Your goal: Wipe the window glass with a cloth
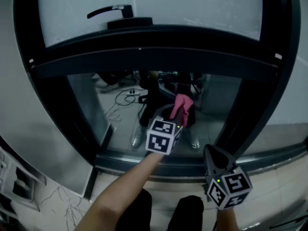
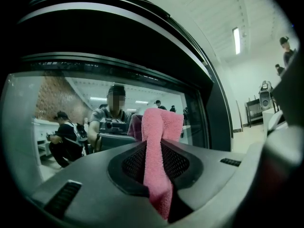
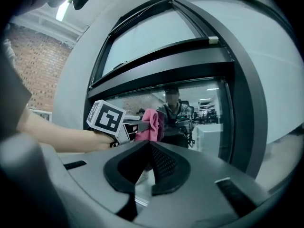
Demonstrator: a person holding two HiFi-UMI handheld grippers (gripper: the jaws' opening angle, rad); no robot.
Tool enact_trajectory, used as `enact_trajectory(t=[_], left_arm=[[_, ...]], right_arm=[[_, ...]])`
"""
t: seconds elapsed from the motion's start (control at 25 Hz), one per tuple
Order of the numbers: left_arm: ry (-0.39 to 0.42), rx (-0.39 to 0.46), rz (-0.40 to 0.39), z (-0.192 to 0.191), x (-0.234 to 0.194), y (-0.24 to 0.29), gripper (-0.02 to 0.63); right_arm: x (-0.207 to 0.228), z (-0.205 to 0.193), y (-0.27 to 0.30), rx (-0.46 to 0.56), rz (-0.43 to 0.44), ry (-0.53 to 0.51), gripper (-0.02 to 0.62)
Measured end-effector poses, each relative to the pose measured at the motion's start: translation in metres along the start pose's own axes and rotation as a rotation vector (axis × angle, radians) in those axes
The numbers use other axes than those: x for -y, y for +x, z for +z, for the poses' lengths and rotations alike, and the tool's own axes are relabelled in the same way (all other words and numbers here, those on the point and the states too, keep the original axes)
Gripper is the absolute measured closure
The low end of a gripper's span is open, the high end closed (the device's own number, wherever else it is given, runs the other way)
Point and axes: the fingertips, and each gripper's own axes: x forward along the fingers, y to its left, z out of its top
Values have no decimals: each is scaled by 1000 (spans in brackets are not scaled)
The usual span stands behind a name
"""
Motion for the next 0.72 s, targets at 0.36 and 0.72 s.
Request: enact_trajectory(t=[0.36, 0.72], left_arm=[[-4, -6, 105, -8, -84, -48, 545], [6, -13, 200, -11, -155, -90, 545]], right_arm=[[-56, 5, 40, 8, 109, -13, 589], [-104, 6, 75, -8, 173, -4, 589]])
